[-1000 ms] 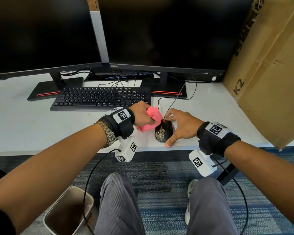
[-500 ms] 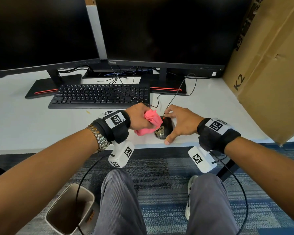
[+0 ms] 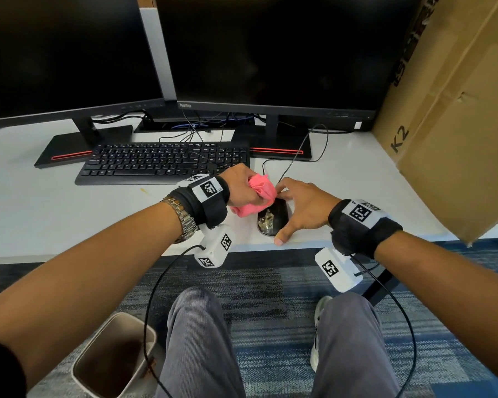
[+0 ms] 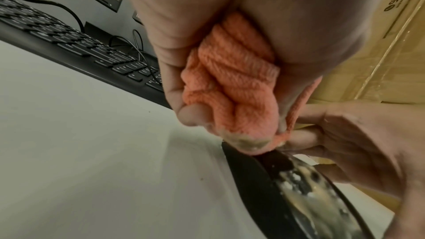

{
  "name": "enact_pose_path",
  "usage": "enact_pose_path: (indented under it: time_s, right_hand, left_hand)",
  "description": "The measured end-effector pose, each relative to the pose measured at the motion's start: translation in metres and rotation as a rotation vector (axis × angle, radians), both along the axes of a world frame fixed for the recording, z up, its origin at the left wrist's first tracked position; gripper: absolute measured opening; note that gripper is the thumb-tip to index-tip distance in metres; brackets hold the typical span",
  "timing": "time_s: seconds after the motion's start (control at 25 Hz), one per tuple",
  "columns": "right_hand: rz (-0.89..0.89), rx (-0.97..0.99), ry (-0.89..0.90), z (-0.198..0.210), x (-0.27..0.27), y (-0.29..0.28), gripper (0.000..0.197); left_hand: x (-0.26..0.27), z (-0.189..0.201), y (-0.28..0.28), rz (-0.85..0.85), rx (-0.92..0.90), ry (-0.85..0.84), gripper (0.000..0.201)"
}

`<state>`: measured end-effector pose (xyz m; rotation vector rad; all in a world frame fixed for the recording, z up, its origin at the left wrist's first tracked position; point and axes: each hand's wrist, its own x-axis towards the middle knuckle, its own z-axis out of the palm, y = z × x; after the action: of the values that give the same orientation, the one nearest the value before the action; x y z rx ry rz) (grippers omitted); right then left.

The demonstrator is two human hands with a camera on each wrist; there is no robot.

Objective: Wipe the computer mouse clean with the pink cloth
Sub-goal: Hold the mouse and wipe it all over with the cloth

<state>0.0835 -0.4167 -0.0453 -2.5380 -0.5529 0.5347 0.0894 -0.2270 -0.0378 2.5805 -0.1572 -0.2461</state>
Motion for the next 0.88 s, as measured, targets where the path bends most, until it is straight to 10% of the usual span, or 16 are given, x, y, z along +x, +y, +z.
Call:
enact_pose_path:
  time_s: [0.88]
  right_hand:
    - [-0.013,-0.010,0.004,0.001,-0.001,0.001,0.108]
  left_hand:
    - [-0.004,0.013,0.010,0.034,-0.094,0.038,0.021]
